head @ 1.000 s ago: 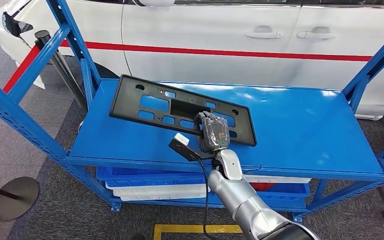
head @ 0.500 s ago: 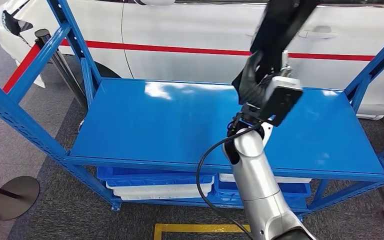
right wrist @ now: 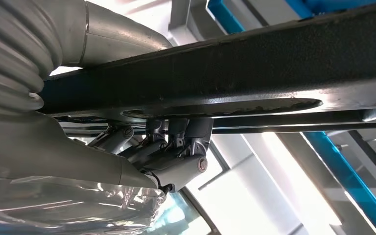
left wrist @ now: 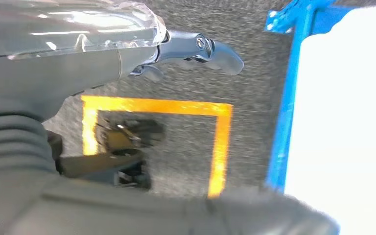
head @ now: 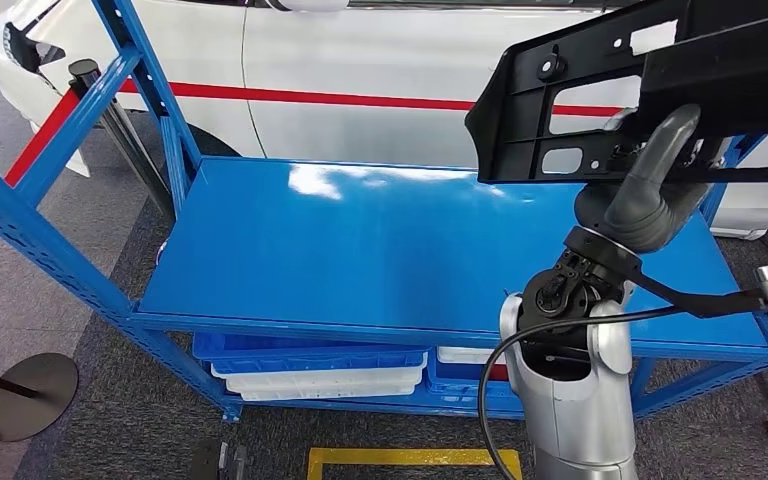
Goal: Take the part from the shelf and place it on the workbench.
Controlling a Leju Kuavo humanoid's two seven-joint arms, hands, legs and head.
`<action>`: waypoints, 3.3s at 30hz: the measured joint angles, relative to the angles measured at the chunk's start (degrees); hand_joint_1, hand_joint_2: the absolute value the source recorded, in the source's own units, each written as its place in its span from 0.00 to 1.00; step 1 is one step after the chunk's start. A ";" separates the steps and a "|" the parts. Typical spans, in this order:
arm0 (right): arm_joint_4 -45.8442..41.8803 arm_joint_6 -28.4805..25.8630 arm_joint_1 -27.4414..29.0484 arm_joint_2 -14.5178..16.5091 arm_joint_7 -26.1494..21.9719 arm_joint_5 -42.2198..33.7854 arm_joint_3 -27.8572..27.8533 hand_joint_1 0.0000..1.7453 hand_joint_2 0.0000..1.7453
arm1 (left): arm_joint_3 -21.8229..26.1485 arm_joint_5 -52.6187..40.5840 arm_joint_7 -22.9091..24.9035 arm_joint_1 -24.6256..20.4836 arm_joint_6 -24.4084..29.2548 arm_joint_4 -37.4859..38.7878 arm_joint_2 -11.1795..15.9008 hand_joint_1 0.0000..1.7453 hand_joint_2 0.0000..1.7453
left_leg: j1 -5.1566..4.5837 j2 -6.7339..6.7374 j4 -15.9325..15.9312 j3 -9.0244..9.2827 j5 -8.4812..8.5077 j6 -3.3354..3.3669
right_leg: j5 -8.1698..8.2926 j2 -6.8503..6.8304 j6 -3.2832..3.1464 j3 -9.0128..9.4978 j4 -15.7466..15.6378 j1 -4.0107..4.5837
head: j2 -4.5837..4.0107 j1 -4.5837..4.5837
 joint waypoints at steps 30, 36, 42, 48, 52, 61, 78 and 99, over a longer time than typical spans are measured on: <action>-0.35 5.36 2.29 0.61 2.12 -14.86 -2.22 1.00 1.00 | 2.72 -5.14 24.40 1.24 -9.14 0.03 0.05 0.00 1.00 | 0.01 0.25 -0.73 -0.60 1.05 1.48 | -4.98 0.03 1.20 -9.43 16.60 -0.56 | 0.00 0.00; -0.37 7.96 2.31 0.57 0.46 -14.07 -2.57 1.00 1.00 | 1.49 -6.09 25.33 0.89 -10.27 0.04 0.02 0.00 1.00 | -0.11 0.08 -0.08 -1.58 1.91 -0.38 | 2.70 0.19 0.09 -4.78 2.66 -0.01 | 0.00 -0.01; -0.37 9.33 2.57 0.68 -0.10 -12.53 -3.07 1.00 1.00 | 0.85 -6.44 25.55 0.51 -10.98 0.03 0.02 0.00 1.00 | 0.34 0.29 7.55 -4.77 -4.67 -2.33 | 4.87 -0.24 -2.08 -6.76 1.95 -0.42 | 0.00 -0.01; -0.36 10.97 3.62 1.16 -0.22 -11.03 -3.48 1.00 1.00 | 0.24 -6.84 25.57 0.45 -11.16 0.02 -0.01 0.00 1.00 | 0.72 0.32 9.54 -1.15 -4.70 -2.75 | 6.82 -0.39 -1.66 -10.06 2.84 -0.36 | 0.00 -0.02; -0.37 11.02 3.67 1.51 -0.39 -10.73 -3.75 1.00 1.00 | 0.04 -6.88 25.54 0.34 -11.17 0.03 -0.05 0.00 1.00 | 0.21 0.15 -0.68 4.89 -4.00 -1.54 | 8.25 -0.40 -0.37 -10.97 2.92 -0.20 | 0.00 -0.02; -0.30 11.18 3.93 1.57 -0.91 -8.13 -4.39 1.00 1.00 | -0.22 -7.53 25.65 0.18 -11.43 0.04 -0.54 0.00 1.00 | 0.06 0.53 -1.40 -0.57 1.00 1.16 | -1.68 -0.10 0.99 -15.73 18.87 -0.30 | 0.00 0.00; 0.57 14.17 4.67 1.52 -1.01 -9.33 -5.06 1.00 1.00 | -1.49 -9.02 27.06 -0.33 -11.16 0.04 -0.95 0.00 1.00 | 0.86 1.13 12.41 -6.21 -4.59 -2.58 | 5.29 1.83 -2.27 -5.72 0.26 0.44 | 0.00 -0.01; 0.11 17.26 6.28 1.52 -1.01 -7.74 -5.34 1.00 1.00 | -1.59 -9.44 26.69 0.57 -10.90 0.08 -0.81 0.00 1.00 | 0.48 4.67 -1.38 2.18 -1.12 -0.78 | 6.29 -2.48 -0.12 -8.21 1.84 0.52 | 0.00 0.04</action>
